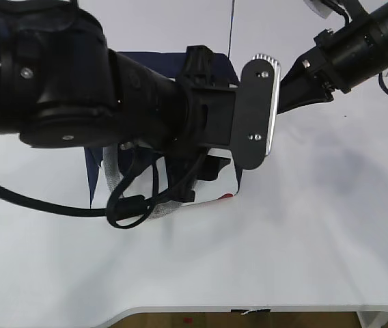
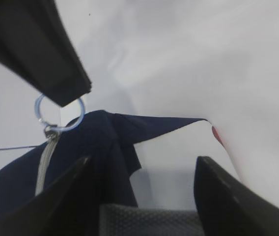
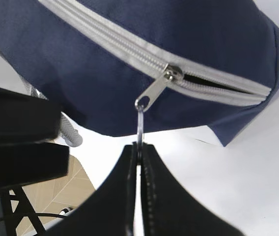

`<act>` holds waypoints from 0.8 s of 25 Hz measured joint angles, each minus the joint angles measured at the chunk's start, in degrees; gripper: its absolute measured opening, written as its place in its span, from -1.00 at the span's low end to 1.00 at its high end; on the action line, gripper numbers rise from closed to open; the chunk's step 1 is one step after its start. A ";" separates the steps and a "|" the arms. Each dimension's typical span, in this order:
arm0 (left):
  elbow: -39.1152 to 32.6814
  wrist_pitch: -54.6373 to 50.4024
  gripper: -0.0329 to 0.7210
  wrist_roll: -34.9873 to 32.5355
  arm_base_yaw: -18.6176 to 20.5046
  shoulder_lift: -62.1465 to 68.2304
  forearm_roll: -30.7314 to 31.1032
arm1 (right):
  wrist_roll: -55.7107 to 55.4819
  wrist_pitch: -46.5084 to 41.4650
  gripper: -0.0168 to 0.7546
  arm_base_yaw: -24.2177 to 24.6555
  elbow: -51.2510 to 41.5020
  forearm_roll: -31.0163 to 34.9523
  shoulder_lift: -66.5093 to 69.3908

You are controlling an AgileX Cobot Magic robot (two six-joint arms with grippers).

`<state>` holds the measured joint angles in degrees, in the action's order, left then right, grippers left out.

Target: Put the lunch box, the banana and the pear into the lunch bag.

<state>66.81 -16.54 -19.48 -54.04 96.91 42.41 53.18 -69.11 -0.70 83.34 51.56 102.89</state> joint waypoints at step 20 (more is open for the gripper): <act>0.03 10.29 -0.33 0.00 6.77 2.52 6.59 | 0.40 0.00 -0.94 0.00 0.00 0.95 0.00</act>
<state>66.84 -6.24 -19.48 -47.26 99.44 49.00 53.58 -69.11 -0.70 83.34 52.51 102.89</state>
